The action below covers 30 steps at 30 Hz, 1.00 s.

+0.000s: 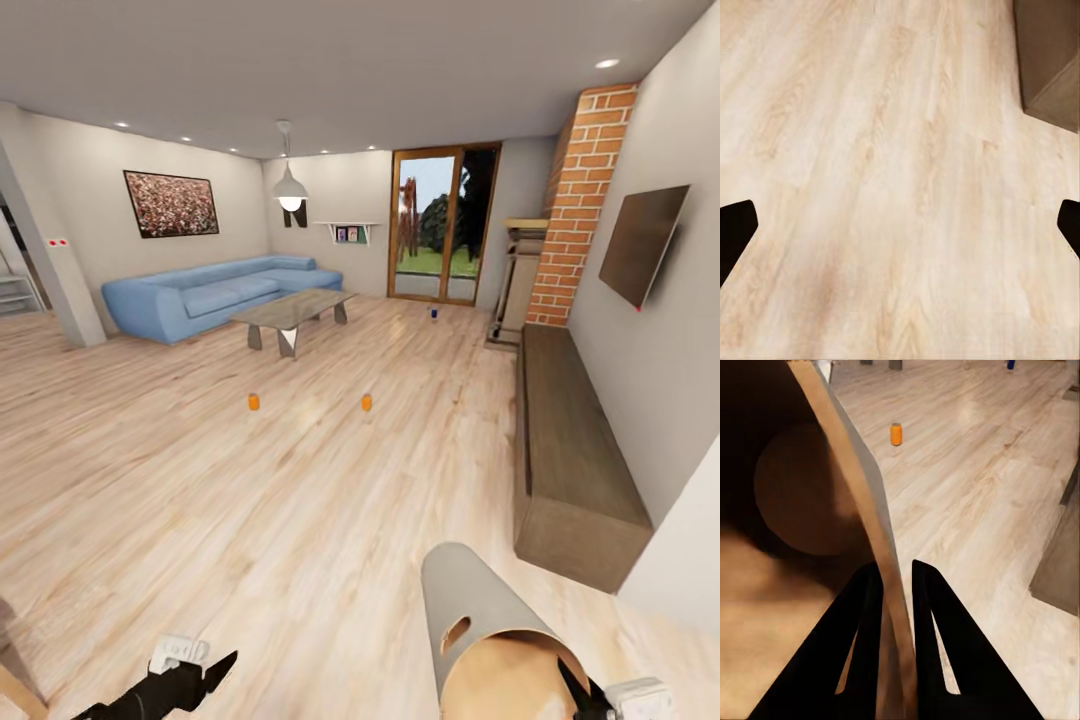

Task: Put the three can of soda from the living room inside the tash can in the kitchen.

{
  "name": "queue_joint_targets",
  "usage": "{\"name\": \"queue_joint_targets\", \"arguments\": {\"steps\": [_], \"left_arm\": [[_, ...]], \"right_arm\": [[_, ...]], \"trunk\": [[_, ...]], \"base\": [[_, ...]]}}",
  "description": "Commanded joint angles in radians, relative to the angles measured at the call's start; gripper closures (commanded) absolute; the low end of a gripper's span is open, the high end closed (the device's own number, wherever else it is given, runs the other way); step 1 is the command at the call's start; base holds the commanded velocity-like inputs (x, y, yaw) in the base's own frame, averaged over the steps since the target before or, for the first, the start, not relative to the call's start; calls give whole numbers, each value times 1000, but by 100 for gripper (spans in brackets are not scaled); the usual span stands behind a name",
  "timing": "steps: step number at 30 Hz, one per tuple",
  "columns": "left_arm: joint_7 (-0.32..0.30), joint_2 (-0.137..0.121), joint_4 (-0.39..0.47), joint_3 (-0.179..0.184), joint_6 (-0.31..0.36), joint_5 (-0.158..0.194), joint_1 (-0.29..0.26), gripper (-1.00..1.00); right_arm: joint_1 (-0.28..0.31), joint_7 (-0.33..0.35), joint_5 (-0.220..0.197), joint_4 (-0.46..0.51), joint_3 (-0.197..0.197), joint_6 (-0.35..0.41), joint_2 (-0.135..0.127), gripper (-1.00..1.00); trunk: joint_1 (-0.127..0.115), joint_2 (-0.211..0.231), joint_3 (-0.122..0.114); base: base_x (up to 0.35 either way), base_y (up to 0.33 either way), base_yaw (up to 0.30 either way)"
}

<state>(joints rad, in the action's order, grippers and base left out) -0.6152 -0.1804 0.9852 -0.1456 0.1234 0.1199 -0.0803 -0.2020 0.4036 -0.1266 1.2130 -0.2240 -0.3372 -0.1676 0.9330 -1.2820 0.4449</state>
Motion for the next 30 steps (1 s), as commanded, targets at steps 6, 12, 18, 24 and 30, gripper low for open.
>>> {"name": "queue_joint_targets", "arguments": {"steps": [6, 12, 18, 24, 30], "left_arm": [[3, 1, 165, 0, 107, 0, -47, -100], [28, 1, 144, -3, 142, -3, -70, -100], [39, 1, 86, -4, 121, -3, -71, -100], [41, 1, 53, -2, 110, -3, -72, -100], [41, 1, 21, -2, 101, -3, -72, -100]], "right_arm": [[1, 9, -7, 200, -1, 83, 0, 100], [8, 1, -9, 215, -1, 147, 1, 100], [10, -11, -10, 115, -24, 140, -1, 100], [9, -10, -10, 70, -64, 122, 0, 100], [9, -9, -10, 57, -73, 115, 0, 100]], "trunk": [[0, 0, 0], [0, 0, 0], [0, 0, 0], [0, 0, 0], [0, 0, 0]], "base": [[330, 0, 0], [330, 0, 0], [330, 0, 0], [330, 0, 0], [330, 0, 0]]}}
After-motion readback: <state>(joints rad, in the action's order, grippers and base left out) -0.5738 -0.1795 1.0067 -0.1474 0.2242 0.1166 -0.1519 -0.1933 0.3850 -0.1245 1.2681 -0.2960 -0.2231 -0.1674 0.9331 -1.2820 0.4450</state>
